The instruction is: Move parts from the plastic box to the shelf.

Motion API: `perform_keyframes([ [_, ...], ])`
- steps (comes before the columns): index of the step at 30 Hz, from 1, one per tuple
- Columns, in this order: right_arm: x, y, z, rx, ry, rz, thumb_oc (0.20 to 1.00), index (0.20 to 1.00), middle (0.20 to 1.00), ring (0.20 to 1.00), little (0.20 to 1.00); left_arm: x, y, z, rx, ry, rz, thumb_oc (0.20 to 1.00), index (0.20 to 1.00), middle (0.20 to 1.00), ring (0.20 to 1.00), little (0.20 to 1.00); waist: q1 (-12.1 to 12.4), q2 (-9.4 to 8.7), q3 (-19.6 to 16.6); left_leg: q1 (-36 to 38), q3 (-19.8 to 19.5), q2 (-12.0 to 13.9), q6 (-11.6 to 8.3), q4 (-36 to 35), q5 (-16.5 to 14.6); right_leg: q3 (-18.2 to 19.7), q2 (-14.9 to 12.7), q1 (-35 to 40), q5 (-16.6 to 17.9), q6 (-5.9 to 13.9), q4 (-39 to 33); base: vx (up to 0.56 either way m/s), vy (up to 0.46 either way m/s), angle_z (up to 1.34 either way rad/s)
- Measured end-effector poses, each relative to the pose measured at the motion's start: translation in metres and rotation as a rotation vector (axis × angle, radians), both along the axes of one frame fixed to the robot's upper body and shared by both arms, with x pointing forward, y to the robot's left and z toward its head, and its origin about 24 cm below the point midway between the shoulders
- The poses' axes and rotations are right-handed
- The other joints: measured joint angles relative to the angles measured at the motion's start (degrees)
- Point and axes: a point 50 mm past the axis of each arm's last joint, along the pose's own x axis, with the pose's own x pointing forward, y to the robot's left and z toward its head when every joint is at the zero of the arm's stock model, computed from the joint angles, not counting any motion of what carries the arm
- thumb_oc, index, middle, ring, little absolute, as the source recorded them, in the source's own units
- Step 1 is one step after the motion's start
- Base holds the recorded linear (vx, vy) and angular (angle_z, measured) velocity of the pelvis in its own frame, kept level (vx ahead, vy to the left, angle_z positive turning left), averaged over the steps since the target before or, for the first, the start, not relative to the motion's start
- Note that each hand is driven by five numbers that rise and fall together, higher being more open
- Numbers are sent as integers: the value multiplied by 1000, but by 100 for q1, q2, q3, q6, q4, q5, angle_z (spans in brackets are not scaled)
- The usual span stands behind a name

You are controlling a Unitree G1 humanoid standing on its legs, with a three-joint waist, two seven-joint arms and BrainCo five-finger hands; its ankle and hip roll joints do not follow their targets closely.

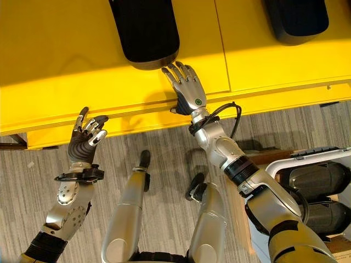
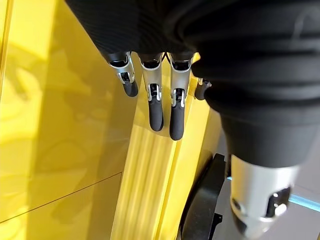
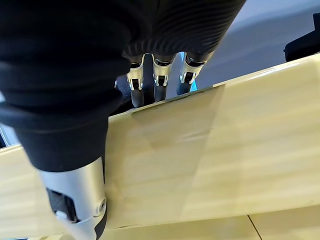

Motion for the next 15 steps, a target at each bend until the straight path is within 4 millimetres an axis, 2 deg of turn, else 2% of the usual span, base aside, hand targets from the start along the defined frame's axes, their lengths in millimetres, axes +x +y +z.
perform_keyframes([
  [6,4,2,-2,-36,22,-10,1000,1000,1000,1000,1000,0,-1,-6,-1,26,-2,1000,1000,1000,1000,1000,10,55,-115,-8,-35,12,-32,-36,58,-14,25,-21,27,-59,2,2,9,0],
  [15,7,-1,-3,-41,45,-25,1000,1000,1000,1000,1000,0,-3,-10,-7,50,-7,1000,1000,1000,1000,1000,71,64,-197,-26,-39,13,-46,-101,110,-19,20,-71,23,-46,5,-16,7,0],
])
